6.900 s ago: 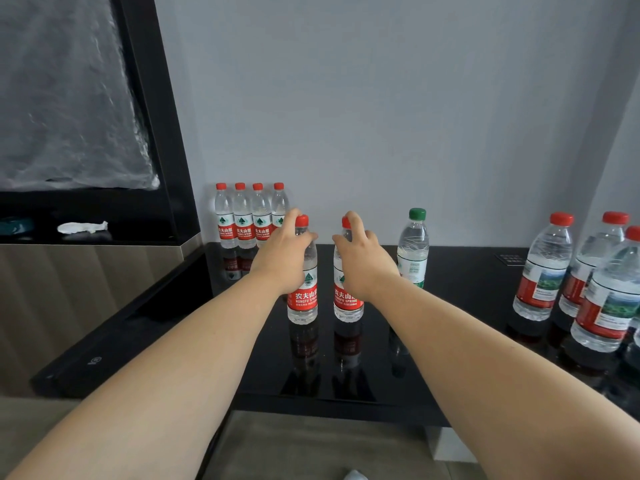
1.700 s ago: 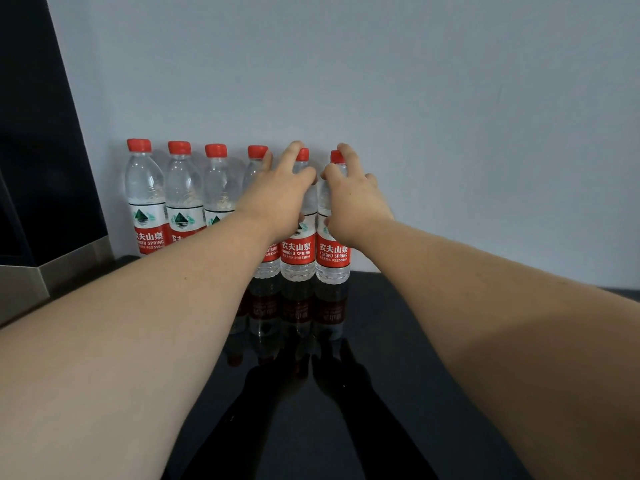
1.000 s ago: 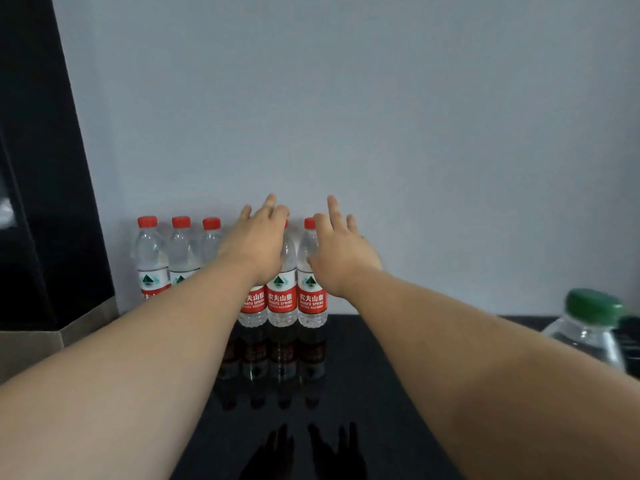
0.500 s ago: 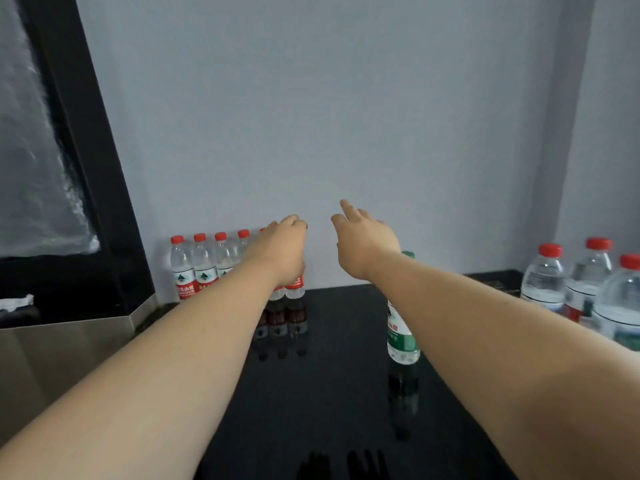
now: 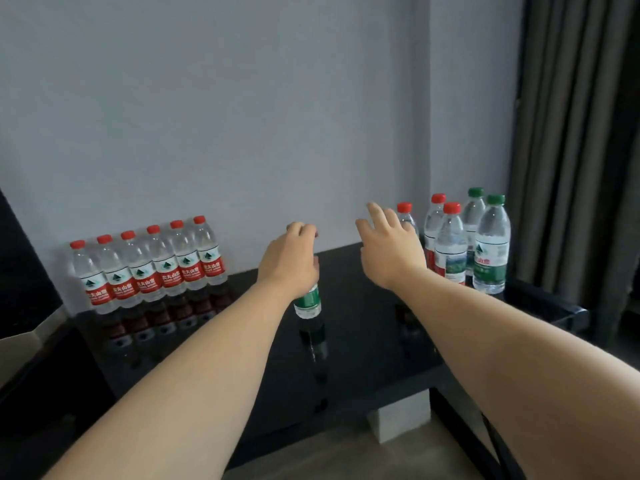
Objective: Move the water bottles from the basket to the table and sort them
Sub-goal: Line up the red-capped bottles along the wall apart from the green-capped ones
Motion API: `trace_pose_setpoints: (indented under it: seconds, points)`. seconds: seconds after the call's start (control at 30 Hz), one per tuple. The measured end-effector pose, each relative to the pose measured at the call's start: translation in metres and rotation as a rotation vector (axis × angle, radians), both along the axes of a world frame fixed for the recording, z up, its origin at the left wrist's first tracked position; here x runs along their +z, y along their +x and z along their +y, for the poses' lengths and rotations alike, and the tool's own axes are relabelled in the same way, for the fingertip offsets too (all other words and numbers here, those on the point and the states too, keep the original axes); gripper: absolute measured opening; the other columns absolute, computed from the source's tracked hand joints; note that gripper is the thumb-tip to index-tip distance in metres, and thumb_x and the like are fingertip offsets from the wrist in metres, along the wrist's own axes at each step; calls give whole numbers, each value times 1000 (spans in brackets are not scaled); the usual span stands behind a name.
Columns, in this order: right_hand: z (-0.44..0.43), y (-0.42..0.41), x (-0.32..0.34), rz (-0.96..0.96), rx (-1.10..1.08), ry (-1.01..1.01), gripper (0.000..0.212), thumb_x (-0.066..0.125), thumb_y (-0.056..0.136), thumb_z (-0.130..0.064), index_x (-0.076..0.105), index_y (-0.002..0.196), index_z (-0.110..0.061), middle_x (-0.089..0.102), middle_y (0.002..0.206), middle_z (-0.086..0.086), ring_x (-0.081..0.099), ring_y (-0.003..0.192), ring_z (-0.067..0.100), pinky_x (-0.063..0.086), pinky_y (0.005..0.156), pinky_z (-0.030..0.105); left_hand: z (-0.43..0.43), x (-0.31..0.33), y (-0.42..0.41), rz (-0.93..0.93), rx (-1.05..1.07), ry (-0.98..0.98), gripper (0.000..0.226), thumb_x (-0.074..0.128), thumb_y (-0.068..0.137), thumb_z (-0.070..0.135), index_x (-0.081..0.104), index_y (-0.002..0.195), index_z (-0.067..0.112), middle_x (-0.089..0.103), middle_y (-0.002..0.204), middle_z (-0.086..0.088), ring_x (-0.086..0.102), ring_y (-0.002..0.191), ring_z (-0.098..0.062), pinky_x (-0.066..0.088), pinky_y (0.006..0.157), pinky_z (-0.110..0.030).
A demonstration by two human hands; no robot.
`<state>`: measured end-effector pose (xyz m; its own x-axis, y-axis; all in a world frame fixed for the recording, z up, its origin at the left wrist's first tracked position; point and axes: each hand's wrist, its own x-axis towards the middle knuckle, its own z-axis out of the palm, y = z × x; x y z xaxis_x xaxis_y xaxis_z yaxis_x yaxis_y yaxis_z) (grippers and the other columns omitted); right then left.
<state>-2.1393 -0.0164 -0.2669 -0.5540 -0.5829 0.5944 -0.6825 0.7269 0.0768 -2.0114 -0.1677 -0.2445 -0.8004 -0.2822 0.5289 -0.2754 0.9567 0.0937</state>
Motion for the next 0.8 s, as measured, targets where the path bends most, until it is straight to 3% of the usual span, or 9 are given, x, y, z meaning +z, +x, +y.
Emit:
trace_pose_setpoints:
  seconds: [0.1, 0.2, 0.3, 0.53, 0.6, 0.7, 0.8]
  points:
    - [36, -25, -10, 0, -108, -40, 61, 63, 92, -23, 40, 148, -17, 12, 167, 14, 24, 148, 38, 42, 107, 53, 24, -6, -27, 16, -41, -40, 46, 63, 97, 27, 45, 138, 18, 38, 145, 0, 62, 94, -26, 55, 79, -43]
    - [65, -47, -18, -11, -189, -108, 70, 65, 90, -24, 33, 152, -19, 7, 169, 14, 22, 150, 39, 38, 112, 55, 45, -13, -56, 15, -96, -62, 50, 65, 96, 30, 42, 139, 18, 29, 152, -1, 62, 101, -28, 51, 80, -41]
    - [84, -69, -25, -33, -223, -159, 75, 70, 88, -25, 29, 151, -22, 4, 170, 12, 22, 150, 41, 44, 107, 56, 62, -21, -82, -18, -140, -94, 57, 66, 96, 31, 38, 143, 17, 18, 162, -4, 61, 109, -30, 52, 89, -43]
    - [98, -116, -40, -97, -169, -185, 78, 60, 98, -41, 16, 161, -27, -12, 171, 1, 12, 154, 46, 44, 109, 62, 84, -35, -137, 1, -215, -125, 67, 70, 93, 28, 29, 147, 20, 0, 170, -3, 61, 114, -30, 51, 88, -40]
    - [99, -126, -45, -111, -107, -216, 76, 62, 97, -38, 19, 159, -28, -10, 171, -4, 24, 148, 47, 54, 95, 60, 83, -40, -154, 16, -245, -123, 73, 72, 92, 27, 27, 149, 22, -2, 170, -2, 59, 118, -32, 54, 92, -43]
    - [99, -136, -55, -145, -1, -264, 73, 66, 94, -25, 25, 155, -26, -10, 171, -6, 54, 115, 45, 58, 72, 51, 81, -46, -177, 29, -262, -123, 81, 75, 90, 28, 24, 153, 24, -10, 170, 1, 53, 128, -33, 55, 94, -44]
    - [97, -141, -62, -143, 29, -282, 75, 70, 91, -24, 29, 154, -24, -15, 170, -6, 57, 105, 42, 58, 70, 51, 82, -50, -197, 42, -249, -115, 88, 79, 88, 31, 20, 154, 25, -19, 169, 1, 42, 140, -33, 54, 97, -41]
